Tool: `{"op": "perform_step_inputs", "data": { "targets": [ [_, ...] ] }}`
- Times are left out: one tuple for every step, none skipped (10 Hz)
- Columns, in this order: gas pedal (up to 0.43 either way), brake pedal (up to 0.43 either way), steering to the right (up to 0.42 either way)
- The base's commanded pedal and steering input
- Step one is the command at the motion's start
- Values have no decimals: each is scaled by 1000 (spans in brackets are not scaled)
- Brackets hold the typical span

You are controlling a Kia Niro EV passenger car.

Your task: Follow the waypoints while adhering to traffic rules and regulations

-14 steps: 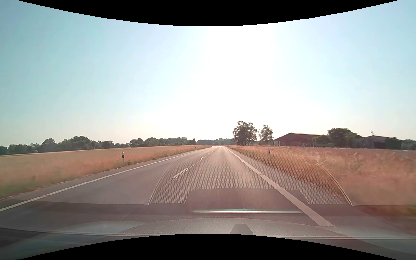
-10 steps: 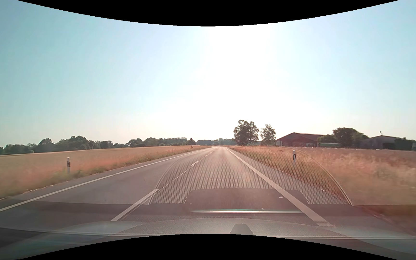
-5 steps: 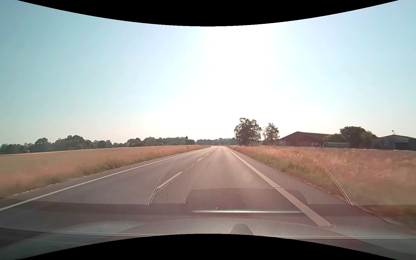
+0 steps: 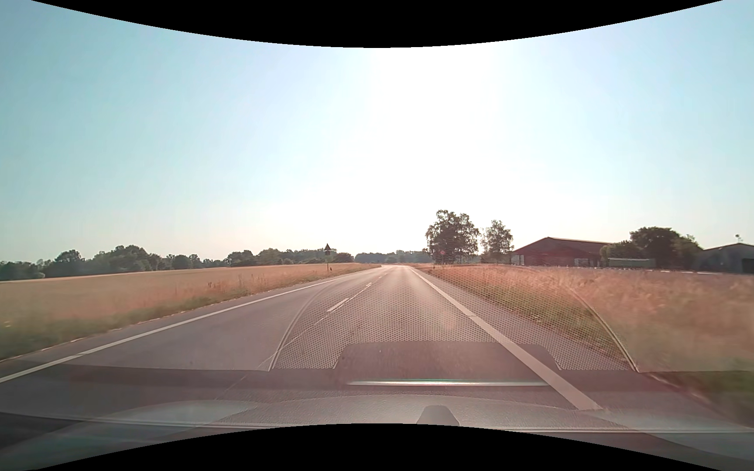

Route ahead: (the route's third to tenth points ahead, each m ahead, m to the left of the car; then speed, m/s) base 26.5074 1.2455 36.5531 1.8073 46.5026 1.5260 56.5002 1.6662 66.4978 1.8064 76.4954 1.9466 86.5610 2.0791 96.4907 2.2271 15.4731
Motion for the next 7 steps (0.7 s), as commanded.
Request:
{"op": "perform_step_inputs", "data": {
  "targets": [
    [59,0,-3],
    [59,0,-3],
    [59,0,-3],
    [59,0,-3],
    [59,0,-3],
    [59,0,-3],
    [59,0,-3]
  ]
}}
